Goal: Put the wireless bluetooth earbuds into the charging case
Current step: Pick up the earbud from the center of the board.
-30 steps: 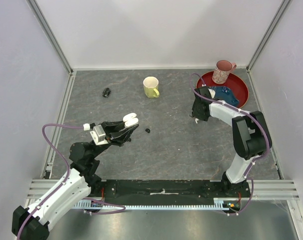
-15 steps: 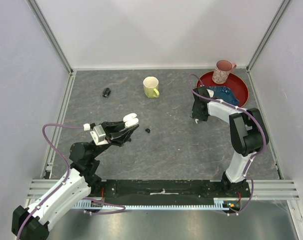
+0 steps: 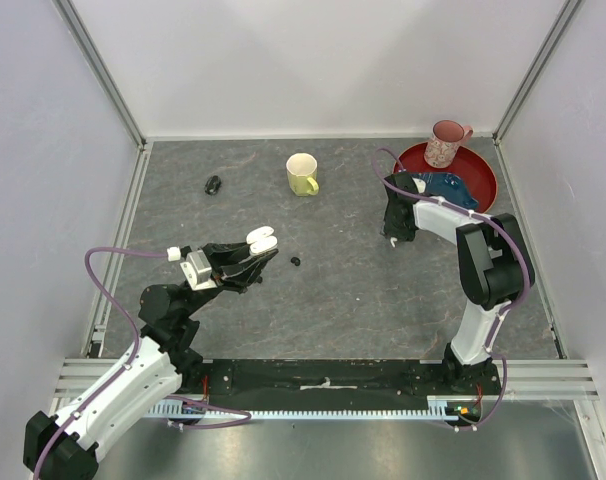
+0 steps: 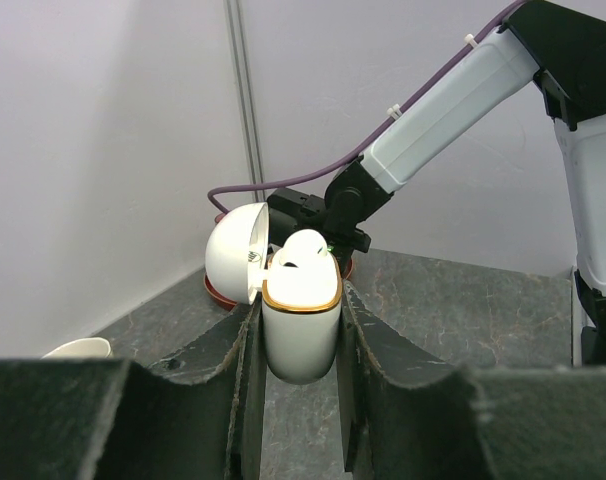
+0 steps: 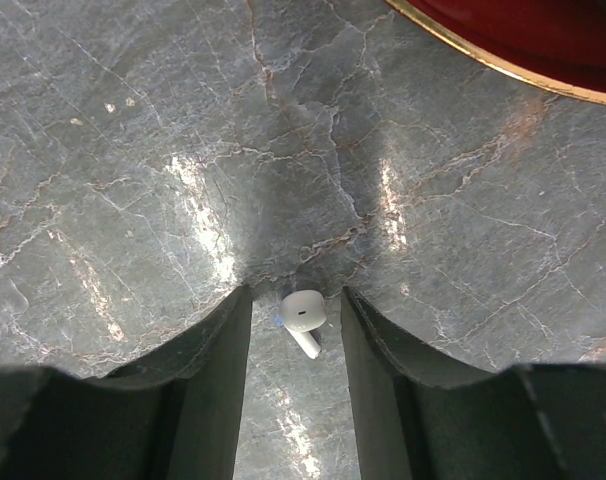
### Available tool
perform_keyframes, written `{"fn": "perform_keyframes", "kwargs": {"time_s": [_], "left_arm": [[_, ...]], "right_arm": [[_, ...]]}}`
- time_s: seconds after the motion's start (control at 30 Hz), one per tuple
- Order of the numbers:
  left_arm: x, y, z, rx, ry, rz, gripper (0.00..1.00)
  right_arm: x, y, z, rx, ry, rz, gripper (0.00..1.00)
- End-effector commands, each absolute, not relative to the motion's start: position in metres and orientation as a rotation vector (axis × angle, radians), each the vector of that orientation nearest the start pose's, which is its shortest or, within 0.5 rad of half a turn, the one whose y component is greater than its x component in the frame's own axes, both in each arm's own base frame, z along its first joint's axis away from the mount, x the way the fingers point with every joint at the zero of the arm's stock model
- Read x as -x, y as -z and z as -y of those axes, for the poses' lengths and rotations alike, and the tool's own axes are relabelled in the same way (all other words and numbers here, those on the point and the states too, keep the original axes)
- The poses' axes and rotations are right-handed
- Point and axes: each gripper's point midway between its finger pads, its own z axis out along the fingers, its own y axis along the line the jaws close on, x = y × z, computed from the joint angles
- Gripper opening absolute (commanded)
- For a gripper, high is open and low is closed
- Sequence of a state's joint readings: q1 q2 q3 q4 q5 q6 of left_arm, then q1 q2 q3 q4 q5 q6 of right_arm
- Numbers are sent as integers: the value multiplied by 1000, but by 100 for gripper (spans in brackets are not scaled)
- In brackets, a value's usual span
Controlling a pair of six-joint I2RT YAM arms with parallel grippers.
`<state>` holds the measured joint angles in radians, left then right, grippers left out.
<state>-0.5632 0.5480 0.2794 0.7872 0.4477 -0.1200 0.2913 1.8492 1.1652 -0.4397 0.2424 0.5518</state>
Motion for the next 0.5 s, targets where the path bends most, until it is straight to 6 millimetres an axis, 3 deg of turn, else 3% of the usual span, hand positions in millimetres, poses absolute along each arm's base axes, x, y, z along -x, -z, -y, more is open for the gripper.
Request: {"fn": "perform_keyframes", "kwargs": {"time_s": [0.0,0.47], "left_arm": [[-179,-335,209,-630,845,-909,2],[-180,-335,209,-626,846,-913,2]], "right_arm": [[-394,-29,-94,-396,45,-2592,48],[-391,-22,-99,-393,15,-2627,46]]}}
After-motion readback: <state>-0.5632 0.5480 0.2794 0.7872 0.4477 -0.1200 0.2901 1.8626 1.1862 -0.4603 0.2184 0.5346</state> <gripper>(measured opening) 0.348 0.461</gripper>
